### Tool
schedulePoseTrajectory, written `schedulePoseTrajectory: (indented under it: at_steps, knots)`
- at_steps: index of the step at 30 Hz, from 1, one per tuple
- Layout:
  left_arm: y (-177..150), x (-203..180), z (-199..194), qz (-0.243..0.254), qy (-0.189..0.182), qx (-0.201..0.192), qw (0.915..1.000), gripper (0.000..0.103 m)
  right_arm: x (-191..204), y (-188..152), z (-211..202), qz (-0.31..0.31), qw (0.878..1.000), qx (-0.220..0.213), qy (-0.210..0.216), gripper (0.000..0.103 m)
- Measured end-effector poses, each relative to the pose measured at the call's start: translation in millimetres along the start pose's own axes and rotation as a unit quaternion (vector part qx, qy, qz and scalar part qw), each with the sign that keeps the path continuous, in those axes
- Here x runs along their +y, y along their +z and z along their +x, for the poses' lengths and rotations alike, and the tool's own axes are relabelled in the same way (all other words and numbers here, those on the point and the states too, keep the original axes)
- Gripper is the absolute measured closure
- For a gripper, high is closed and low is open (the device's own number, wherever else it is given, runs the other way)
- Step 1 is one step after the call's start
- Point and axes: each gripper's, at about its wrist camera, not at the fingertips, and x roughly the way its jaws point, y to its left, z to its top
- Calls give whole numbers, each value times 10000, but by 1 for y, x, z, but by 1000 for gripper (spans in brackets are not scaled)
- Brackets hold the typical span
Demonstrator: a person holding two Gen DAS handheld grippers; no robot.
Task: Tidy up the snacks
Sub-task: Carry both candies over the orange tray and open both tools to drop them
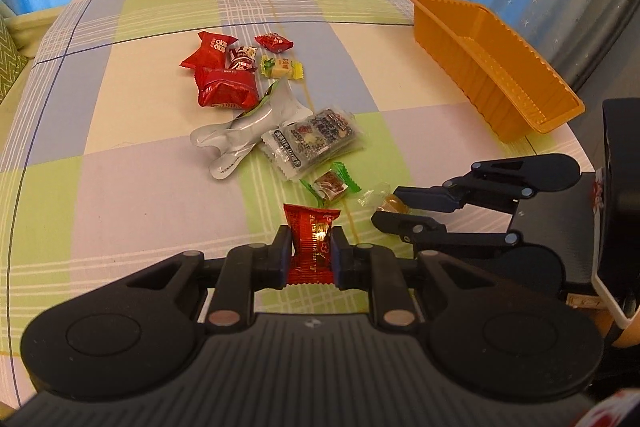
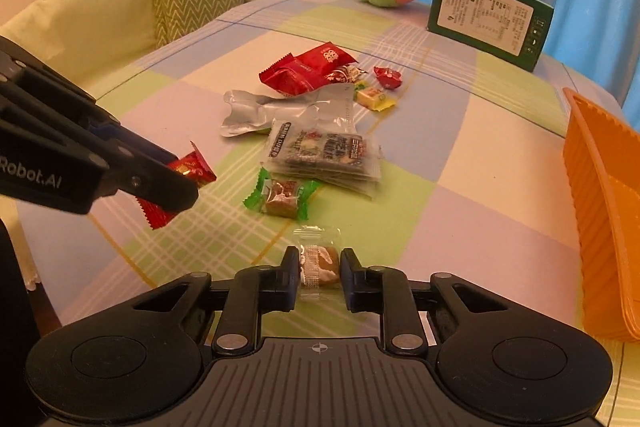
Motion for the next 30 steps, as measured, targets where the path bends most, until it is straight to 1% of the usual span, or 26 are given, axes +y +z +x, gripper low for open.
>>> schedulePoseTrajectory:
  at_steps: [4, 7, 10, 13, 17, 19, 21, 25, 30]
  knots:
    - [-3, -5, -1, 0, 44, 17, 10000, 85, -3, -1, -9, 217, 9997, -53, -84, 82]
    - [-1, -13, -3, 20, 43, 10, 10000, 85, -9, -1, -26, 486, 9983, -161, -273, 82]
    - [7, -26, -5, 89, -40, -60, 9999, 85, -23, 0, -50, 877, 9942, -348, -523, 82]
    - [23, -45, -8, 135, -253, -215, 9994, 85, -49, 5, -79, 1492, 9848, -605, -658, 82]
    - [47, -77, -9, 374, -402, -412, 9976, 85, -82, 13, -113, 1813, 9740, -863, -1050, 82]
    - [60, -95, -7, 445, -550, -506, 9962, 85, -103, 13, -129, 2021, 9667, -973, -1229, 82]
    - [71, -110, -4, 470, -689, -559, 9949, 85, -124, 12, -142, 2240, 9598, -1057, -1323, 82]
    - [91, -143, 6, 603, -818, -597, 9930, 85, -156, 8, -156, 2436, 9512, -1092, -1546, 82]
    - [109, -171, 17, 651, -899, -651, 9917, 85, -187, -4, -165, 2603, 9446, -962, -1753, 82]
